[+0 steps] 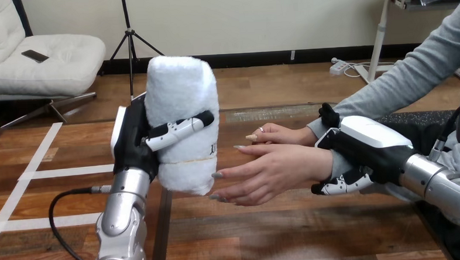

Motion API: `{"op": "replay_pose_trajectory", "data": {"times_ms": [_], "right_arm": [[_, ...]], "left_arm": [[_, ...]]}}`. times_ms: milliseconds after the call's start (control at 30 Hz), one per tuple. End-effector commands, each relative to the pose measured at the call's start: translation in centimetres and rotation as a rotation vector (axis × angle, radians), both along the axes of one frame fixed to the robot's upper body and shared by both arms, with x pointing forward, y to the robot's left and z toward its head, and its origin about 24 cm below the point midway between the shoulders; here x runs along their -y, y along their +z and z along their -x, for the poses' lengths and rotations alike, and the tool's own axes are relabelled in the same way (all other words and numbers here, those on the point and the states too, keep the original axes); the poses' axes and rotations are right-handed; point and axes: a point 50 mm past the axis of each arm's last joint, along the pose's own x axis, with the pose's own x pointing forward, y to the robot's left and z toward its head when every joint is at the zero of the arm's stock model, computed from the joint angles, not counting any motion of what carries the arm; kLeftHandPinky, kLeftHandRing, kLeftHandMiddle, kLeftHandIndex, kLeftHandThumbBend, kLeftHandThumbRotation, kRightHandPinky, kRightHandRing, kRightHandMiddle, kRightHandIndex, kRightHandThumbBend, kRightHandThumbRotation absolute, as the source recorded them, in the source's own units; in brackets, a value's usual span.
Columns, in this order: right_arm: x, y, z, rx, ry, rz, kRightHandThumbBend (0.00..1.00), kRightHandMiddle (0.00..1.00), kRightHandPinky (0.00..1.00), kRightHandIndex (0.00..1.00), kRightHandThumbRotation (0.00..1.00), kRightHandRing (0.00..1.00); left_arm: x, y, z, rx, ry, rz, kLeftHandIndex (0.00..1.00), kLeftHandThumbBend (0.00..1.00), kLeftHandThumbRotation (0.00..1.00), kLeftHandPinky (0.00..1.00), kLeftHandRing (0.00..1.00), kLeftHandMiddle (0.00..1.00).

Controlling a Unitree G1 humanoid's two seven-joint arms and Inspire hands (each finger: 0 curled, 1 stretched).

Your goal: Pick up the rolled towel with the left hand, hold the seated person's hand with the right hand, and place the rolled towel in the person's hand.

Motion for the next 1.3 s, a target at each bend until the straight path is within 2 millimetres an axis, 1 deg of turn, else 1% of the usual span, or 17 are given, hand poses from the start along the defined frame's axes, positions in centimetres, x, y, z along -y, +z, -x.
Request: {"op": "replay_pose_trajectory", "data": {"times_ms": [0, 500, 1267], "right_arm": [[-1.4, 3.9, -1.6, 0.163, 0.041, -0.091, 0.50, 0.27, 0.18, 0.27, 0.16, 0.21], [-1.7, 4.1, -1.8, 0.162, 0.042, -0.088, 0.50, 0.30, 0.20, 0.31, 0.18, 0.24], [-2.3, 4.6, -2.1, 0.176, 0.053, -0.102, 0.51, 0.26, 0.17, 0.27, 0.16, 0.21]], "left_arm": [[1.1, 3.6, -1.8, 0.134, -0.020, 0.016, 0.41, 0.65, 0.00, 0.32, 0.35, 0.40], [2.1, 3.4, -1.6, 0.143, -0.034, 0.048, 0.40, 0.65, 0.00, 0.31, 0.34, 0.39], [3.4, 3.0, -1.1, 0.151, -0.068, 0.098, 0.40, 0.66, 0.00, 0.30, 0.34, 0.39]]}}
